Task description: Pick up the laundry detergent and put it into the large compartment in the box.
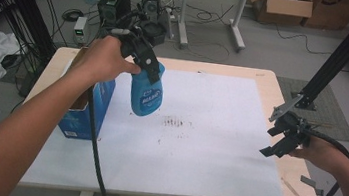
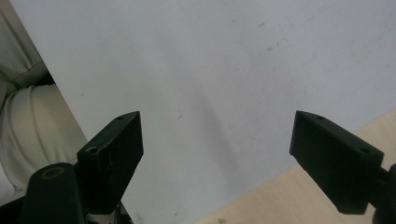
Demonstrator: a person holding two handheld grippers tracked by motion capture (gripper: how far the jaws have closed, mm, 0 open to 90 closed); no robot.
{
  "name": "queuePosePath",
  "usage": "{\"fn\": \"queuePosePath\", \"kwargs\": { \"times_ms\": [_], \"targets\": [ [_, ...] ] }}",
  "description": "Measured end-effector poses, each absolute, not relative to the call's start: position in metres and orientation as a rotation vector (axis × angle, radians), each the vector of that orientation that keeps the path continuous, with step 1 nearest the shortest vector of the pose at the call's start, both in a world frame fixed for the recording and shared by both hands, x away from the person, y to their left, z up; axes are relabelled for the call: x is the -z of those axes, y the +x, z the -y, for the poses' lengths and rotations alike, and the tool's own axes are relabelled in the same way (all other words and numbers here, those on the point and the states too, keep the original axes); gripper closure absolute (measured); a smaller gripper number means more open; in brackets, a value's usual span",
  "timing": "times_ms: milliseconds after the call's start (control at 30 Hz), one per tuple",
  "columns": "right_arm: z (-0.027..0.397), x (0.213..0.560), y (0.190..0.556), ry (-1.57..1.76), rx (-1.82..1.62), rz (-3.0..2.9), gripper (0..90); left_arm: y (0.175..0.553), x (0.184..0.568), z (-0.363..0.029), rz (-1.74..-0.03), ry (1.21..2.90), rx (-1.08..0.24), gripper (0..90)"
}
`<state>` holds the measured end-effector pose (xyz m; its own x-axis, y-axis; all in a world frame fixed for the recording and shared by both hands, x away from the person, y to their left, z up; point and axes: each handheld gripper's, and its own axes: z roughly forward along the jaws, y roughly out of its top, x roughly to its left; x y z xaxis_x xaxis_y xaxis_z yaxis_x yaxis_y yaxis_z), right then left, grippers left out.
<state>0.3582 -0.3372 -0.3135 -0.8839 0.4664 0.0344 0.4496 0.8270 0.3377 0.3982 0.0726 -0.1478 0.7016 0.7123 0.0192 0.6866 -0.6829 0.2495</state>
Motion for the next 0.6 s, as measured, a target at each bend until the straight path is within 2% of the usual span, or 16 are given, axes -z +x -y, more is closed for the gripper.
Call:
{"fn": "queuePosePath", "kwargs": {
  "times_ms": [600],
  "targets": [
    [0.326, 0.317, 0.366, 0.706, -0.528, -2.969, 16.9, 0.421, 0.093, -0.106, -1.534, 2.453, -0.242, 38.0]
  ]
}}
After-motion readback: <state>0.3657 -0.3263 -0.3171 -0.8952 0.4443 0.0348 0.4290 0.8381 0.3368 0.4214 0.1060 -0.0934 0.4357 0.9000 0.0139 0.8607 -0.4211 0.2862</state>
